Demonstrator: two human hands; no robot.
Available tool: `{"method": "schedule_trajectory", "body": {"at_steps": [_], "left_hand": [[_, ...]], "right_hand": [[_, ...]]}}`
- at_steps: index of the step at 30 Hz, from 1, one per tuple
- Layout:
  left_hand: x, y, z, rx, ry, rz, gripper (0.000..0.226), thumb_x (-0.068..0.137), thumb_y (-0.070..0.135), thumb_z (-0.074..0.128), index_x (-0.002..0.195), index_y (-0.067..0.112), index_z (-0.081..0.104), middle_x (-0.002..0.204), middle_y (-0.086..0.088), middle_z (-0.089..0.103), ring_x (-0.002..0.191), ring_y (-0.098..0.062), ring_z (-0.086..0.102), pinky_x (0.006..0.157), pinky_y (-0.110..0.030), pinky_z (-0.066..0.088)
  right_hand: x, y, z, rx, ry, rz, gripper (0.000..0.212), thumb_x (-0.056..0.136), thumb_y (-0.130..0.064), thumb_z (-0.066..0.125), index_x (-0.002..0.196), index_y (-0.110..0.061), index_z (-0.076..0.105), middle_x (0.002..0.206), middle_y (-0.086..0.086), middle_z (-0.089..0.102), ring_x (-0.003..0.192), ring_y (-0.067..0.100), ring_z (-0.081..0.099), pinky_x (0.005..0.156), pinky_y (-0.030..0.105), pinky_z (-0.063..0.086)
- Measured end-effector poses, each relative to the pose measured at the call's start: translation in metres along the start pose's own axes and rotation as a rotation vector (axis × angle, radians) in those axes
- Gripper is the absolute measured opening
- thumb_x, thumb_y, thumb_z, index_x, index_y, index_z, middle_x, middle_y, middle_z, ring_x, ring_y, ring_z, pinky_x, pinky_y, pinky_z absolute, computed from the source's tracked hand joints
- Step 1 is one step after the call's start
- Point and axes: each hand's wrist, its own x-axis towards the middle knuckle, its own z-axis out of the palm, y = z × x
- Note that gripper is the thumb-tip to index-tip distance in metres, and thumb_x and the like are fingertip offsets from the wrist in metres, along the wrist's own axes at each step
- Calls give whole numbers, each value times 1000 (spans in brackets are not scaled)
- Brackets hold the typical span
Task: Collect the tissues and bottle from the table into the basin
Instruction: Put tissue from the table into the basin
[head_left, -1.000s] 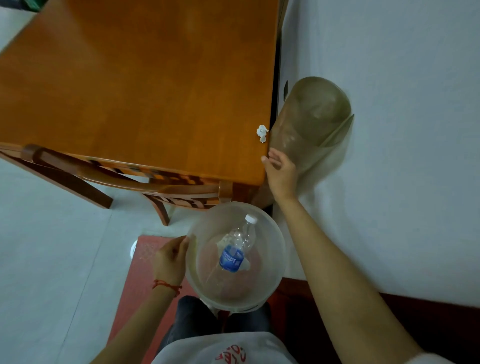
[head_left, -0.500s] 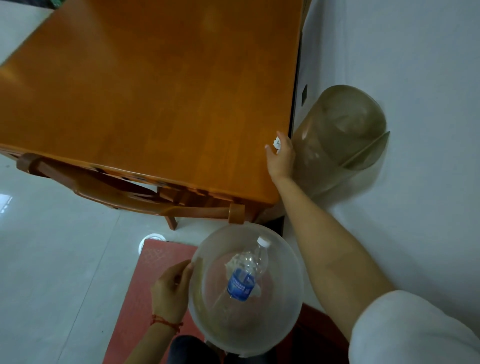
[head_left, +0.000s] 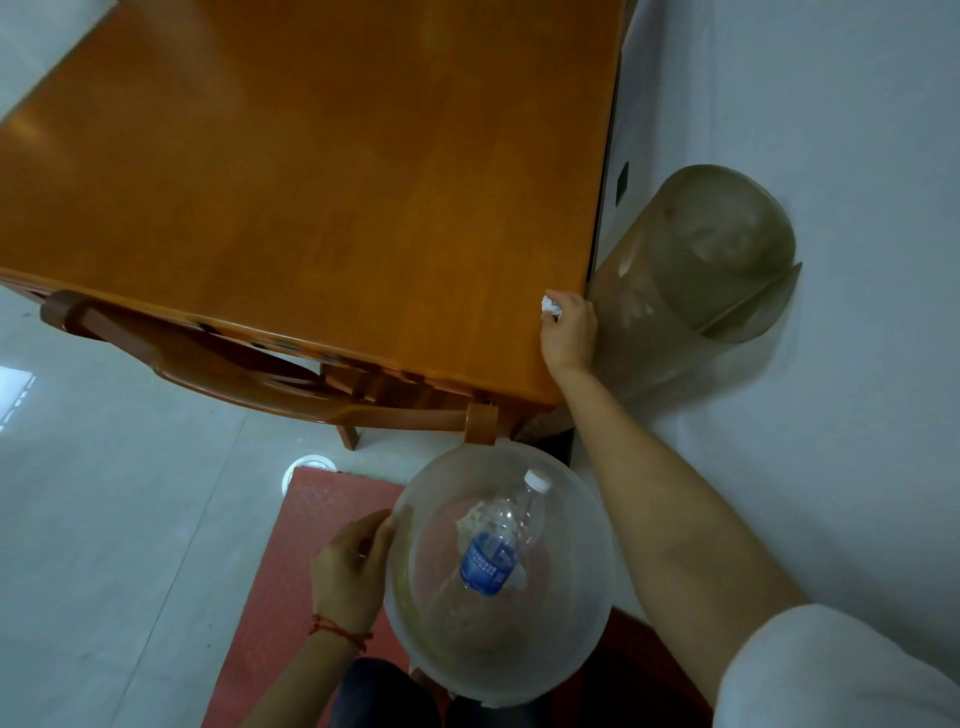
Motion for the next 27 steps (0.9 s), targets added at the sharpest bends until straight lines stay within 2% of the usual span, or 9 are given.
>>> {"method": "schedule_trajectory", "body": {"at_steps": [4, 7, 9, 13, 17, 20, 24, 26, 27], "left_hand": [[0, 0, 0, -17, -15, -27, 39, 77, 35, 49, 95, 7, 69, 83, -13, 73, 63, -6, 56, 65, -10, 39], [-1, -2, 0, -11, -21, -33, 26, 83, 27, 57, 95, 7, 69, 85, -15, 73, 66, -15, 58, 67, -14, 40], [-1, -3, 0, -14, -16, -33, 23, 85, 23, 57, 96, 6, 69, 87, -16, 73, 68, -17, 59, 67, -15, 41], [-2, 0, 0, -31, -19, -42, 20, 85, 16, 56, 96, 5, 68, 88, -18, 73, 69, -19, 58, 69, -19, 44], [-3, 1, 0, -33, -4, -39, 20, 86, 15, 55, 97, 4, 68, 91, -19, 72, 71, -20, 58, 75, -27, 44], [-3, 1, 0, -50, -12, -49, 22, 86, 17, 54, 99, 5, 67, 96, -17, 72, 77, -19, 58, 79, -28, 44], [-4, -2, -1, -66, -17, -52, 23, 87, 17, 53, 100, 5, 67, 98, -17, 71, 81, -19, 59, 84, -32, 47], [-5, -2, -3, -59, -9, -50, 22, 87, 16, 53, 100, 4, 67, 98, -18, 71, 81, -20, 59, 86, -36, 49], [-5, -2, -4, -56, -4, -48, 22, 87, 16, 53, 100, 3, 67, 98, -19, 71, 81, -20, 58, 85, -36, 49]], "right_hand": [[-20, -11, -11, 101, -34, 44, 31, 88, -1, 50, 118, -5, 58, 123, 13, 60, 115, 23, 54, 88, 19, 40], [-46, -22, -26, 221, -26, 100, 31, 86, -4, 54, 117, -8, 59, 122, 11, 61, 112, 20, 56, 83, 17, 42], [-68, -25, -37, 276, -5, 125, 31, 85, -5, 58, 116, -9, 60, 120, 9, 63, 110, 17, 57, 85, 18, 44], [-124, -23, -54, 364, 3, 168, 29, 81, -6, 63, 110, -11, 64, 109, 4, 66, 105, 17, 60, 90, 29, 50], [-185, -23, -67, 378, -66, 215, 30, 80, -5, 64, 109, -14, 64, 102, -4, 63, 100, 15, 62, 87, 25, 52], [-222, -26, -72, 360, -146, 180, 31, 79, -3, 65, 107, -15, 64, 103, -5, 63, 99, 11, 61, 84, 14, 51], [-249, -22, -76, 289, -350, 80, 45, 77, -5, 68, 117, -22, 56, 113, -10, 56, 103, -2, 54, 93, 13, 45], [-252, -14, -82, 217, -360, 4, 50, 75, -8, 71, 122, -17, 55, 117, -11, 53, 108, -4, 48, 95, 6, 37], [-252, -9, -86, 167, -323, -33, 51, 75, -9, 72, 122, -15, 55, 119, -10, 52, 111, -3, 47, 95, 6, 36]]}}
